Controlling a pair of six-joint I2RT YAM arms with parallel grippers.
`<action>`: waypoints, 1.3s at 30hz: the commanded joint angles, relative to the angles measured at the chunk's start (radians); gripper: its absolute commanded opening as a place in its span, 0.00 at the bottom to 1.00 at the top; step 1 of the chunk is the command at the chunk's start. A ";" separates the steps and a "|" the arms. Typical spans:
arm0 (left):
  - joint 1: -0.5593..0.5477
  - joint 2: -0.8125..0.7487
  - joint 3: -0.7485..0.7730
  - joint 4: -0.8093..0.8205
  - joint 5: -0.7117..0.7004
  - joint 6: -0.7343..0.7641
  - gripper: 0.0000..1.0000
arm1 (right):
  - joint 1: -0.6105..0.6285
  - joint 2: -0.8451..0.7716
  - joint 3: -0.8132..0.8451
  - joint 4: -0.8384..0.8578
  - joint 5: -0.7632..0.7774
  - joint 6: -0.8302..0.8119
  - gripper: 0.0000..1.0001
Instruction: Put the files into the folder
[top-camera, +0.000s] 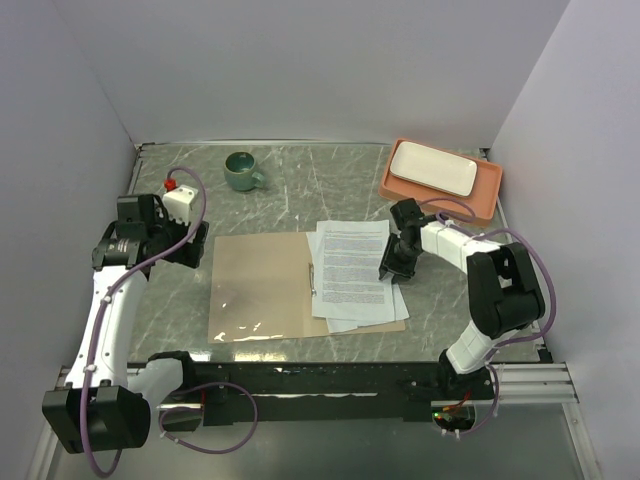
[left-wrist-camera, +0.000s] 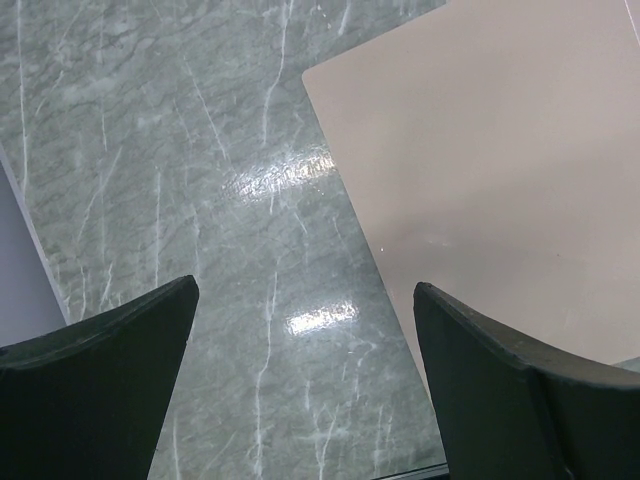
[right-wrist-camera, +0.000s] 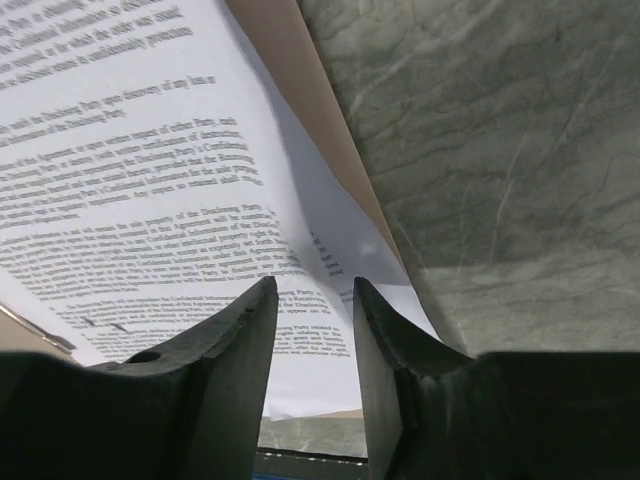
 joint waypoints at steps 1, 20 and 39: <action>-0.003 -0.025 0.050 0.000 -0.002 0.002 0.96 | 0.018 -0.013 -0.030 0.020 0.001 0.004 0.42; -0.003 -0.013 0.058 -0.005 0.001 -0.001 0.96 | 0.170 -0.145 -0.044 -0.006 0.055 0.048 0.00; -0.003 -0.024 0.030 0.003 0.004 -0.010 0.96 | 0.291 -0.265 0.339 -0.245 0.036 -0.005 0.00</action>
